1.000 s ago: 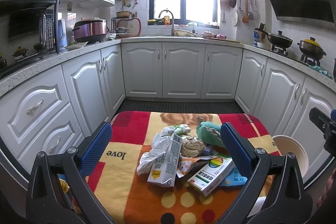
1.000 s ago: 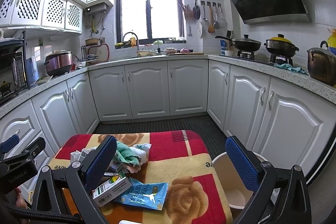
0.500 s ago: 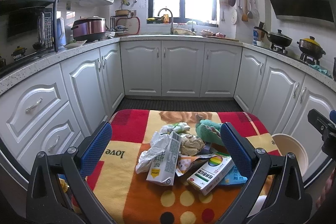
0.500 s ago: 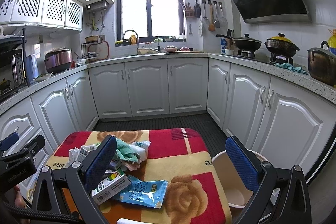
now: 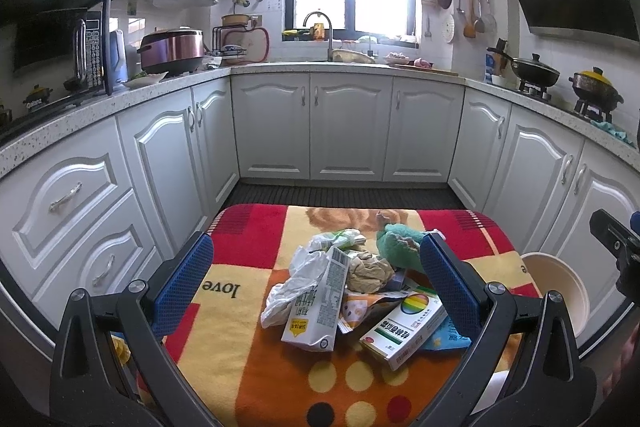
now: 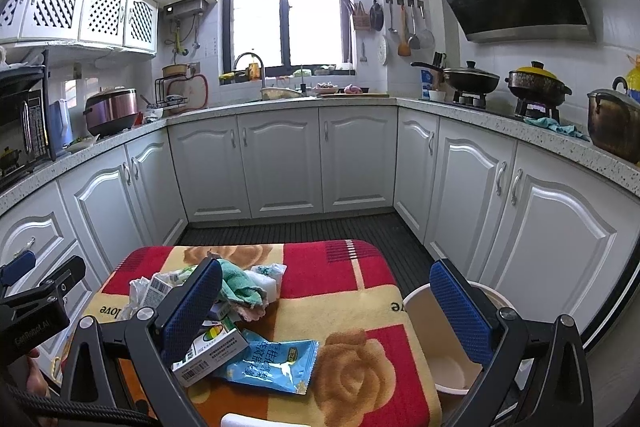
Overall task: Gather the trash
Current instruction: 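Grasp the green towel with the right tool while the left tool grasps the white plastic bag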
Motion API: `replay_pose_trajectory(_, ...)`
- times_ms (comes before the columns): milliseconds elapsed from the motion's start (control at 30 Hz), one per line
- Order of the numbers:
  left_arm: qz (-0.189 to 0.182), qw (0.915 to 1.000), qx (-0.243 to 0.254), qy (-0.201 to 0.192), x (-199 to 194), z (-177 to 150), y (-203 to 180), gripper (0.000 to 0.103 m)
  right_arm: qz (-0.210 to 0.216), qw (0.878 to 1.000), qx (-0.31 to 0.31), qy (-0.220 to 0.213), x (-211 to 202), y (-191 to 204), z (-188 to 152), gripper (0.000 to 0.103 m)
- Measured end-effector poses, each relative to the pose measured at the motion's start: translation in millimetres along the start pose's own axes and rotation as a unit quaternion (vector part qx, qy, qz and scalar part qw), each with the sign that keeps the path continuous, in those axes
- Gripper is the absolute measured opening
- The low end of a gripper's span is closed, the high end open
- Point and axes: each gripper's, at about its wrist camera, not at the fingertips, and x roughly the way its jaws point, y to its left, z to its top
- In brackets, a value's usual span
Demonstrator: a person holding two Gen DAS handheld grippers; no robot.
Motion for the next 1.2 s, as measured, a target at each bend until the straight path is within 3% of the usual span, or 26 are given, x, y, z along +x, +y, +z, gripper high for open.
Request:
replay_pose_trajectory(300, -0.002, 0.9999, -0.001, 0.013, 5.3, -1.9, 2.7, 0.103, -0.001, 1.0, -0.004, 0.012, 6.0, -0.1, -2.6, 0.103)
replay_pose_trajectory(633, -0.032, 0.9947, 0.01, 0.097, 35.4, -14.8, 39.9, 0.103, 0.026, 0.996, -0.039, 0.082, 33.5, -9.3, -14.7, 0.103)
replay_pose_trajectory(767, -0.025, 0.9919, 0.031, 0.12, 46.6, -27.7, 51.0, 0.103, 0.06, 0.991, -0.04, 0.112, 46.0, -9.7, -27.4, 0.103)
replay_pose_trajectory(967, -0.05, 0.9868, 0.045, 0.147, 66.9, -36.4, 53.2, 0.103, 0.086, 0.985, -0.054, 0.141, 71.4, 6.3, -38.8, 0.09)
replay_pose_trajectory(1200, -0.085, 0.9813, 0.057, 0.163, 94.0, -32.5, 46.1, 0.103, 0.135, 0.974, -0.055, 0.176, 111.2, 26.8, -39.9, 0.084)
